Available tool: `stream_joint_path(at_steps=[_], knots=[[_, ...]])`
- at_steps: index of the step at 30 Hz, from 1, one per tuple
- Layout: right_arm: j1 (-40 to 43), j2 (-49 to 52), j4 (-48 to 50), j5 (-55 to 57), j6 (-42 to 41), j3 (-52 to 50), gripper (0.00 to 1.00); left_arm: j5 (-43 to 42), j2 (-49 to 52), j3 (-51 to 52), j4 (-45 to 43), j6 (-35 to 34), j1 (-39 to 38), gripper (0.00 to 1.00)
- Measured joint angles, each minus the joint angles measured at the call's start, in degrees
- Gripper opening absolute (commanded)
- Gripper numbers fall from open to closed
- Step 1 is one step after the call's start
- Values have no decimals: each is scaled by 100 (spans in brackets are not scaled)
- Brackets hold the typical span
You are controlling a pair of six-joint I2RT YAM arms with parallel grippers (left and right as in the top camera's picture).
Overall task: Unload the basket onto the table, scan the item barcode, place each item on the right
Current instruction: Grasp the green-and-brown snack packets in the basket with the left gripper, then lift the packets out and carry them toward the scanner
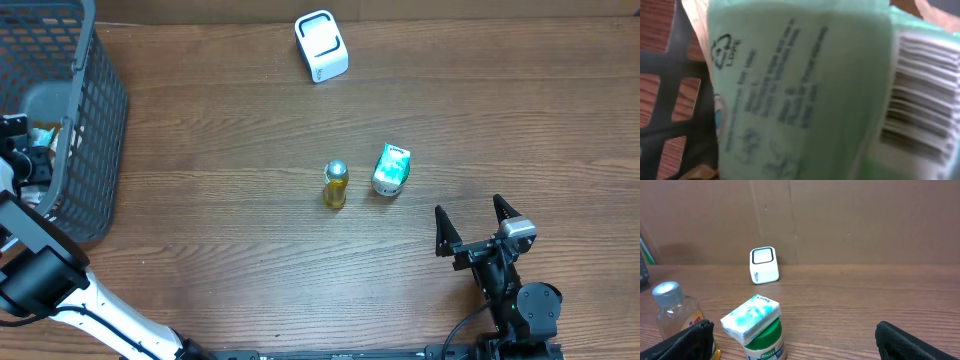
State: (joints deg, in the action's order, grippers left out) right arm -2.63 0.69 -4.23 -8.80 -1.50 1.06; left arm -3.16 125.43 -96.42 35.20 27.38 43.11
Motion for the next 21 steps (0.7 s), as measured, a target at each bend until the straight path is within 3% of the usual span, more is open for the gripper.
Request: stream_joint_path(at_steps=[3,13,21], knots=[[0,0,0,0,-2,0,100,-70,24,-83,109,-122,2,18],[0,0,-2,0,-2,0,100,-660,15,-608,710,-1150,-127,14],[0,0,0,2,0,0,100,-874,-1495,-1235,697,-2277,-463,15]])
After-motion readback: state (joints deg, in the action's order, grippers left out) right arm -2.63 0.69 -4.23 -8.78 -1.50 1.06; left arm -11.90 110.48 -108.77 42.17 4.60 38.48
